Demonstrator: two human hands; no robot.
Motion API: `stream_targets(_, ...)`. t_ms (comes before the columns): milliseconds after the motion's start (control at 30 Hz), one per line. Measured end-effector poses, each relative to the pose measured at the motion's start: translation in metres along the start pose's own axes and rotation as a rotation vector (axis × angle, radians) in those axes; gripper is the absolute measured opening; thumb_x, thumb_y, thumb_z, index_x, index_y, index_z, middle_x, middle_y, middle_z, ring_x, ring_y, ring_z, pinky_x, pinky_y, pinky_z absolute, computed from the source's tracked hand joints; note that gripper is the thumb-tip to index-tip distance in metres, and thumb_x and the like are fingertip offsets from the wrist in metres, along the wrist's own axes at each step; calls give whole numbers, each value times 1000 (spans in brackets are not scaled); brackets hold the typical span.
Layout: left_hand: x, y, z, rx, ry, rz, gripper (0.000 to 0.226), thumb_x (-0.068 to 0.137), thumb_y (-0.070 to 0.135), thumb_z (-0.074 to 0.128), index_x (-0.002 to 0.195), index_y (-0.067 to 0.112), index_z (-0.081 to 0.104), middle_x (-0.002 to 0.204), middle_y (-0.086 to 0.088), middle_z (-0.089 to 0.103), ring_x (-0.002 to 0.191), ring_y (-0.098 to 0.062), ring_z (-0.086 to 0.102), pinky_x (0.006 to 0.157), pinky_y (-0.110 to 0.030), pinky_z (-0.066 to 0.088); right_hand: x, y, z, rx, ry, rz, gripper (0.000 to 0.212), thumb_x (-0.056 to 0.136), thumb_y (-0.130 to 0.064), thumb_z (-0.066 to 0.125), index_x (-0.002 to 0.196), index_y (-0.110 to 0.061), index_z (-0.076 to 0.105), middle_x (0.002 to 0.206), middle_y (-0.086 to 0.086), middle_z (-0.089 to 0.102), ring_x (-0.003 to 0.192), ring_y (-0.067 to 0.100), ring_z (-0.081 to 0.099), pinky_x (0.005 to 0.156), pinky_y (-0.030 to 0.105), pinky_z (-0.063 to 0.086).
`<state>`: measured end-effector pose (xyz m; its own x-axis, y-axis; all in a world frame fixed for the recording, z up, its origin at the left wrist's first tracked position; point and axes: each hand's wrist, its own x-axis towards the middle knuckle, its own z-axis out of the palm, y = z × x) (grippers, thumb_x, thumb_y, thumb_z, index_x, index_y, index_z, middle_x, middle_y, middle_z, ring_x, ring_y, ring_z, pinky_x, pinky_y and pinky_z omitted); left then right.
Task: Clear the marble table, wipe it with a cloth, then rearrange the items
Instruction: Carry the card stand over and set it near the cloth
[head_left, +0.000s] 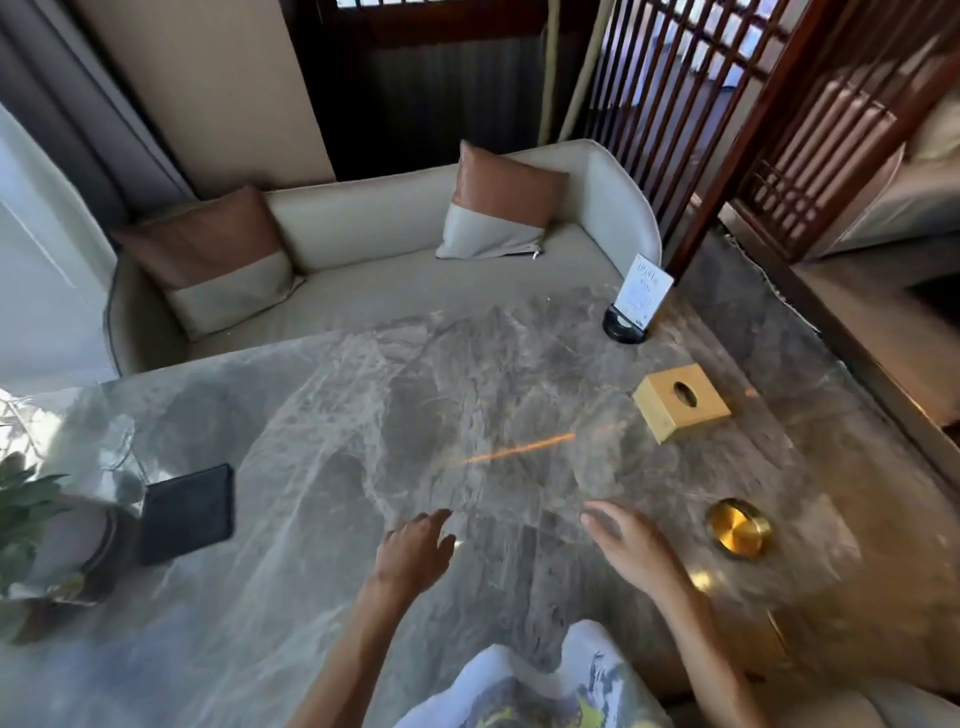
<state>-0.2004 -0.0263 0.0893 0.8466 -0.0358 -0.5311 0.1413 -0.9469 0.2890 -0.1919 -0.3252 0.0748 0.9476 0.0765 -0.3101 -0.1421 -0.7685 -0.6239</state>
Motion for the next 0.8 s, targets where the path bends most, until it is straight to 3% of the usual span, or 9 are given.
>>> stream_targets(133, 1, -5, 5, 8, -31, 6, 48, 95, 41, 42, 142, 30, 37, 141, -1, 51, 127, -25, 53, 105, -38, 41, -5, -4, 13, 15, -28, 39, 32, 95, -35, 58, 122, -19, 66, 124, -4, 66, 111, 12, 62, 88, 18, 41)
stream_targets(467, 18, -5, 4, 31, -49, 84, 48, 97, 39, 41, 143, 29, 36, 142, -2, 51, 127, -25, 52, 105, -40, 42, -9, -7, 0, 44, -21, 111, 34, 97, -36, 55, 126, -22, 63, 131, -5, 63, 119, 10, 58, 92, 20, 41)
stream_targets(700, 47, 43, 17, 3, -66, 202, 48, 96, 39, 43, 143, 28, 38, 142, -1, 53, 129, -21, 52, 104, -37, 42, -27, 51, -47, 82, 84, 278, 40, 95, -40, 56, 128, -19, 62, 129, -4, 64, 123, 13, 57, 100, 26, 43)
stream_targets(800, 57, 78, 23, -80, -51, 189, 46, 96, 38, 45, 141, 28, 43, 137, 0, 57, 125, -21, 55, 102, -36, 43, -26, 85, -73, 114, 104, 351, 38, 96, -37, 57, 128, -18, 61, 127, -8, 62, 122, 13, 57, 97, 26, 43)
